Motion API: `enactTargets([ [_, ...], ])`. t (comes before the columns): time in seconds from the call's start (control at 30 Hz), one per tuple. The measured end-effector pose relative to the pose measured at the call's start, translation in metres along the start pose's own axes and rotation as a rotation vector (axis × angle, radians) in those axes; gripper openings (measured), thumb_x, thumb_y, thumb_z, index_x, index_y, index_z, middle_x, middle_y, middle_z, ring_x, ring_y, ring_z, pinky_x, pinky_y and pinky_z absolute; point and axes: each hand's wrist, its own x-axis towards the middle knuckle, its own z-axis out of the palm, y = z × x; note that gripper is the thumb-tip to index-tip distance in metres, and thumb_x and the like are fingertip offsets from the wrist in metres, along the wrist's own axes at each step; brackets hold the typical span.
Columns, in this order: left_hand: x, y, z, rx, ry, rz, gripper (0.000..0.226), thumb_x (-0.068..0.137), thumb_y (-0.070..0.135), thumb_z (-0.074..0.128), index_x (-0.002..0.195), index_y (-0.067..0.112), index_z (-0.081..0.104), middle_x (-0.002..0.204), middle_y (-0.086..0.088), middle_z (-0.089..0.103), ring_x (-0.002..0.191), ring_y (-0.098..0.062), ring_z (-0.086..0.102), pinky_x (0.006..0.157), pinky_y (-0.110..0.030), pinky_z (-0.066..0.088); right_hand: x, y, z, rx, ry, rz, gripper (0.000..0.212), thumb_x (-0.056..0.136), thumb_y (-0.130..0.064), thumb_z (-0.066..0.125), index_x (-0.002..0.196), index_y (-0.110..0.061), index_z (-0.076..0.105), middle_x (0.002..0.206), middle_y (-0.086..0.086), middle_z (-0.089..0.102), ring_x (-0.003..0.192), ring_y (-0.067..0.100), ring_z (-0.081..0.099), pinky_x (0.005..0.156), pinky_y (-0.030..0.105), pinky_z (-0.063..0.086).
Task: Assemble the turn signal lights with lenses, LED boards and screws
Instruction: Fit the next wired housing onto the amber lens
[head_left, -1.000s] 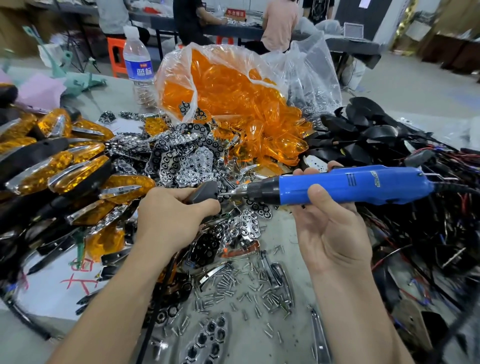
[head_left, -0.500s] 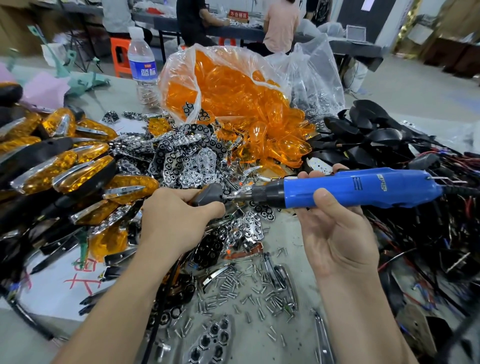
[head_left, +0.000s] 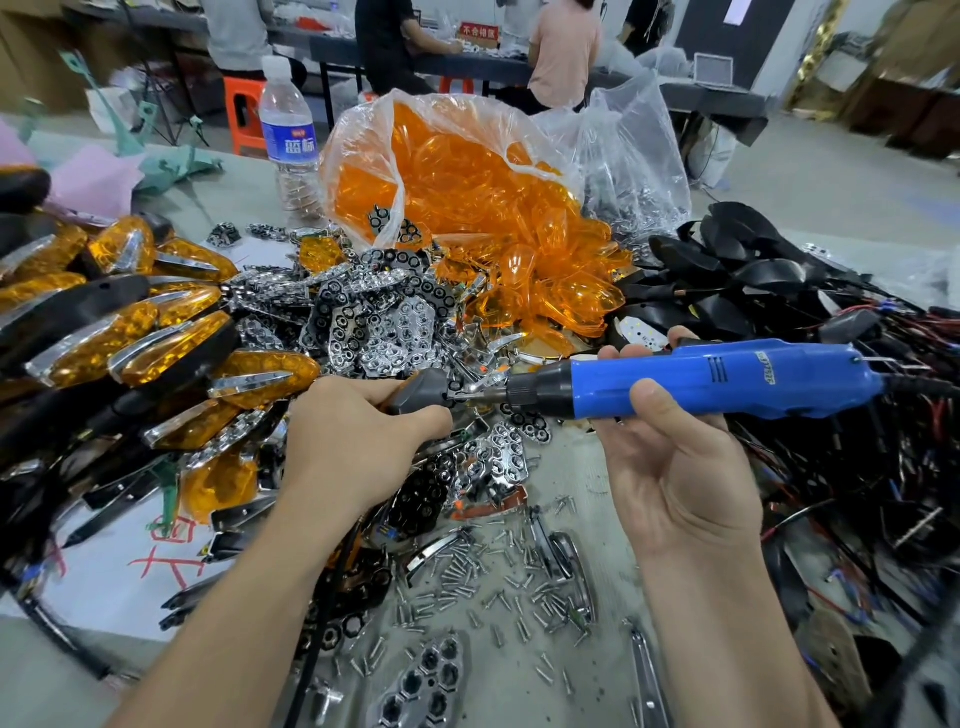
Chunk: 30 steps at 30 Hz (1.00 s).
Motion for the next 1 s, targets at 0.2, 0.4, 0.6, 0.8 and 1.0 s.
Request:
enactTargets([
  [0.2, 0.0005, -0.0017, -0.0007, 0.002, 0.006, 0.011, 0.02, 0.058, 0.052, 0.081, 0.057, 0.064, 0.065, 0.063, 0.005, 0.071, 0.049, -0.012, 0.052, 0.057, -0.041, 0.057, -0.0013, 0.0002, 0.0018, -0.011, 0.01, 0.003, 0.054, 0.076, 0.01, 0.06, 0.122, -0.017, 0.06, 0.095, 0.011, 0.072, 0.1, 0.029, 0.072, 0.092, 0.048, 0.061],
  [0.4, 0.0015, -0.0029, -0.0011, -0.002, 0.0, 0.016, 0.029, 0.064, 0.045, 0.087, 0.061, 0.066, 0.067, 0.06, 0.002, 0.07, 0.044, -0.009, 0.047, 0.052, -0.038, 0.054, -0.0019, -0.0007, 0.0036, -0.005, 0.018, 0.005, 0.055, 0.077, 0.01, 0.059, 0.125, -0.017, 0.058, 0.096, 0.011, 0.071, 0.102, 0.03, 0.071, 0.091, 0.047, 0.061],
  [0.6, -0.0005, -0.0031, 0.0008, 0.001, -0.043, 0.015, 0.025, 0.063, 0.046, 0.084, 0.078, 0.06, 0.069, 0.06, 0.0, 0.068, 0.041, -0.007, 0.044, 0.046, -0.026, 0.041, -0.0039, 0.0036, 0.0047, -0.055, -0.097, -0.02, 0.054, 0.077, 0.02, 0.059, 0.118, -0.016, 0.057, 0.095, 0.01, 0.069, 0.104, 0.031, 0.067, 0.093, 0.046, 0.059],
  [0.8, -0.0015, -0.0001, -0.002, -0.052, -0.049, -0.101, 0.023, 0.048, 0.055, 0.074, 0.071, 0.053, 0.074, 0.057, 0.0, 0.071, 0.051, -0.019, 0.064, 0.061, -0.044, 0.06, -0.0048, 0.007, 0.0066, -0.175, -0.4, -0.077, 0.059, 0.064, 0.022, 0.062, 0.112, -0.011, 0.048, 0.104, 0.015, 0.058, 0.112, 0.034, 0.059, 0.11, 0.049, 0.045],
  [1.0, -0.0021, -0.0021, -0.004, -0.05, -0.125, -0.136, 0.014, 0.054, 0.043, 0.082, 0.067, 0.049, 0.077, 0.055, 0.003, 0.071, 0.048, -0.013, 0.068, 0.063, -0.037, 0.06, -0.0039, -0.001, 0.0012, -0.228, -0.542, -0.047, 0.051, 0.066, 0.022, 0.059, 0.108, -0.007, 0.05, 0.105, 0.017, 0.061, 0.116, 0.035, 0.058, 0.109, 0.052, 0.043],
])
